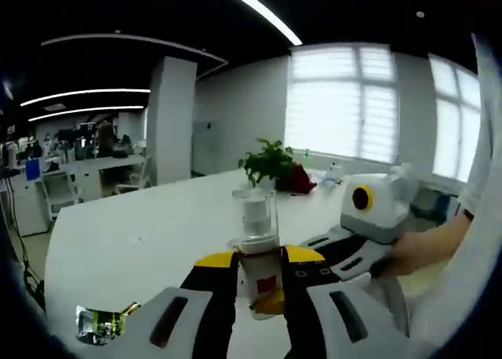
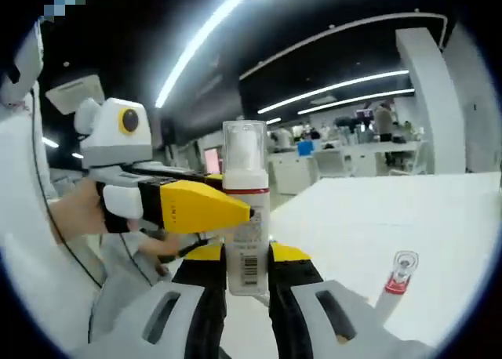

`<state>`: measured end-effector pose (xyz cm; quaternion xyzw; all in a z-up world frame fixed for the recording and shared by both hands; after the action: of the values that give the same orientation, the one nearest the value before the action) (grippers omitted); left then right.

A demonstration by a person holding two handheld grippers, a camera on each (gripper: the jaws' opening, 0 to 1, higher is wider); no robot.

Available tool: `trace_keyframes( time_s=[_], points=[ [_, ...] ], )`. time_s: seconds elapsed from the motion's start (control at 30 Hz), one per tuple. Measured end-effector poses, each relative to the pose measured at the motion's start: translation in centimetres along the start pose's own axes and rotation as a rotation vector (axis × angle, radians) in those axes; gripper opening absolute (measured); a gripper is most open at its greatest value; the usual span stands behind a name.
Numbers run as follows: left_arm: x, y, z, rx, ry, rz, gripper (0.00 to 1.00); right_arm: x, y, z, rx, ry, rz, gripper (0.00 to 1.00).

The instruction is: Arrange the skincare products in the storage area until every visible bottle or jar stands upright without overlapping.

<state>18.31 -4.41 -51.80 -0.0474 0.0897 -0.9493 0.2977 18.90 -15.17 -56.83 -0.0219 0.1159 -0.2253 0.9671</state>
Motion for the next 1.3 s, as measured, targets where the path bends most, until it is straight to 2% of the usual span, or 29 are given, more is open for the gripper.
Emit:
trace_keyframes(
  time_s=[0.07, 0.13, 0.17, 0.2, 0.23, 0.27, 0.3, 0.33, 0.4, 0.53, 0.67, 0.7, 0.77, 0.87, 0.9, 0.97, 1.1, 1.3],
  points=[
    [0.1, -0.2, 0.1, 0.02, -0.006, -0.058, 0.23, -0.5, -0.4, 0.1, 0.006, 0.023, 0.121, 0.18],
    [0.4, -0.4, 0.3, 0.018, 0.053, -0.133, 0.26, -0.8, -0.7, 0.1, -0.008, 0.012, 0.216, 0.18],
    [0.9, -0.4, 0.3, 0.01, 0.086, -0.192, 0.26, -1.0, -0.9, 0.2, -0.007, -0.013, 0.264, 0.18],
    [1.0, -0.5, 0.2, -0.007, 0.113, -0.216, 0.24, -0.9, -1.0, 0.3, 0.001, -0.018, 0.259, 0.18],
    [1.2, -0.6, 0.4, 0.0, 0.14, -0.248, 0.23, -1.1, -1.1, 0.2, -0.012, 0.016, 0.316, 0.18],
    [1.3, -0.6, 0.4, -0.003, 0.147, -0.27, 0.23, -1.2, -1.1, 0.4, 0.006, 0.003, 0.333, 0.18],
    [1.2, -0.6, 0.6, 0.009, 0.144, -0.258, 0.23, -1.1, -1.2, 0.4, 0.01, 0.005, 0.326, 0.18],
    [1.2, -0.7, 0.7, 0.006, 0.139, -0.279, 0.23, -1.4, -1.2, 0.4, 0.017, 0.029, 0.371, 0.18],
    [1.2, -0.6, 0.8, 0.006, 0.162, -0.287, 0.22, -1.3, -1.3, 0.5, 0.022, 0.012, 0.366, 0.19],
    [1.6, -0.2, 0.8, -0.024, 0.197, -0.33, 0.22, -1.2, -1.6, 0.3, 0.011, -0.011, 0.401, 0.19],
    [1.8, 0.5, 0.1, -0.078, 0.239, -0.342, 0.21, -0.5, -2.0, -0.4, -0.046, -0.083, 0.37, 0.19],
    [2.0, 0.9, 0.0, -0.097, 0.256, -0.325, 0.21, -0.1, -2.1, -0.6, -0.062, -0.109, 0.339, 0.19],
    [2.2, 1.6, -0.6, -0.122, 0.263, -0.318, 0.21, 0.3, -2.2, -1.1, -0.093, -0.133, 0.321, 0.2],
    [2.1, 2.7, -1.8, -0.177, 0.302, -0.3, 0.2, 1.3, -2.3, -2.2, -0.165, -0.185, 0.255, 0.21],
    [2.2, 3.0, -2.1, -0.182, 0.306, -0.309, 0.19, 1.8, -2.4, -2.8, -0.215, -0.205, 0.224, 0.21],
    [2.3, 4.0, -3.0, -0.201, 0.325, -0.307, 0.19, 2.4, -2.5, -3.4, -0.251, -0.213, 0.203, 0.21],
    [1.9, 5.9, -4.4, -0.217, 0.298, -0.315, 0.19, 3.8, -2.9, -4.8, -0.31, -0.24, 0.159, 0.21],
    [1.3, 8.7, -6.5, -0.236, 0.248, -0.343, 0.19, 7.0, -4.0, -7.0, -0.351, -0.231, 0.128, 0.2]
  ],
)
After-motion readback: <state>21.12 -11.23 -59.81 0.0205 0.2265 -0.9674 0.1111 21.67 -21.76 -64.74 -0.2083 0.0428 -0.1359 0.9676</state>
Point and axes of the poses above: the point that each gripper's makers call its tool centre point, and the gripper's own axes: y roughly forward along the fingers, x roughly to its right, z roughly out of its top, the point moved 7 cm from there along -y, roughly backward along the fingers, and after that the axes turned 4 degrees about y, right-handed, at the moved point
